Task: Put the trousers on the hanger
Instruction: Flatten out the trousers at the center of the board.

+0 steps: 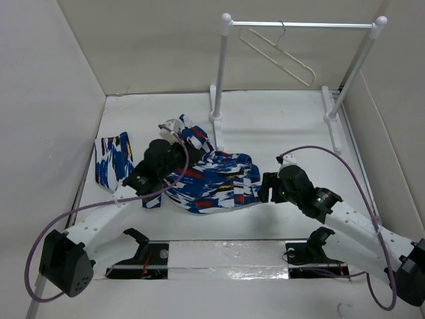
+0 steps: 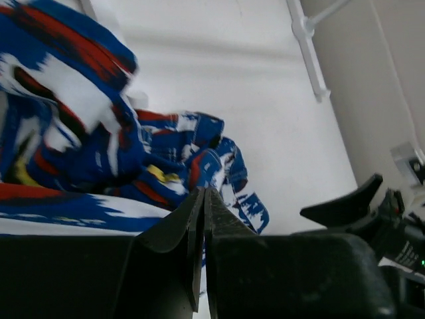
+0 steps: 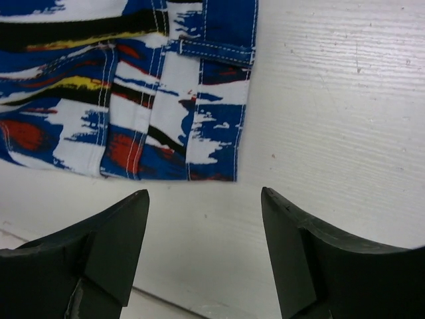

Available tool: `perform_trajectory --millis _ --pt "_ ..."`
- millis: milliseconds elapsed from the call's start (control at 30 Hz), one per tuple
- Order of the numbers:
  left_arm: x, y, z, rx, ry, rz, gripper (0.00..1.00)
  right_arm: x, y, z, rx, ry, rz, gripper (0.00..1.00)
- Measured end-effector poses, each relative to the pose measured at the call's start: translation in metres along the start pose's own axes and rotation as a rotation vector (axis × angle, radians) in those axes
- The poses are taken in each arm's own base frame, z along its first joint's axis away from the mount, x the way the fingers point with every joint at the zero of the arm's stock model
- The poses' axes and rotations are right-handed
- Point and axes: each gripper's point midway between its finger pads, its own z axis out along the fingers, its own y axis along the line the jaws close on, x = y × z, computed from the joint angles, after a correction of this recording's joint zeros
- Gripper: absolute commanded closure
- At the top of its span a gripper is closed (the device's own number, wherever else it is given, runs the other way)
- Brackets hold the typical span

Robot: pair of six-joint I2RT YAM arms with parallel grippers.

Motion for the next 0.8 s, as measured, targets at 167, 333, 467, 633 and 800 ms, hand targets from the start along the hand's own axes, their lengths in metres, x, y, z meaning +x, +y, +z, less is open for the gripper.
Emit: perform_trajectory --millis 167,333,467,633,800 --pt "0.03 -0.017 -0.008 -0.045 0.029 0.055 0.53 0.005 0.005 0.028 -0.02 0.043 0.038 0.27" --pt "0.027 0.016 -0.049 -0.2 -0.076 0.026 0.33 0.022 0.006 0.054 -0.028 0.107 0.057 0.31" --pt "0.075 0.029 -0.063 -0.276 0.018 0.013 0.3 0.029 -0.001 0.07 -0.003 0.134 0.086 0.39" --pt "0.112 0.072 -0.072 -0.472 0.097 0.006 0.29 0.029 -0.007 0.079 -0.003 0.123 0.124 0.93" --pt "0.11 0.077 -0.077 -0.49 0.061 -0.029 0.29 -0.004 -0.019 0.057 0.012 0.009 0.177 1.0"
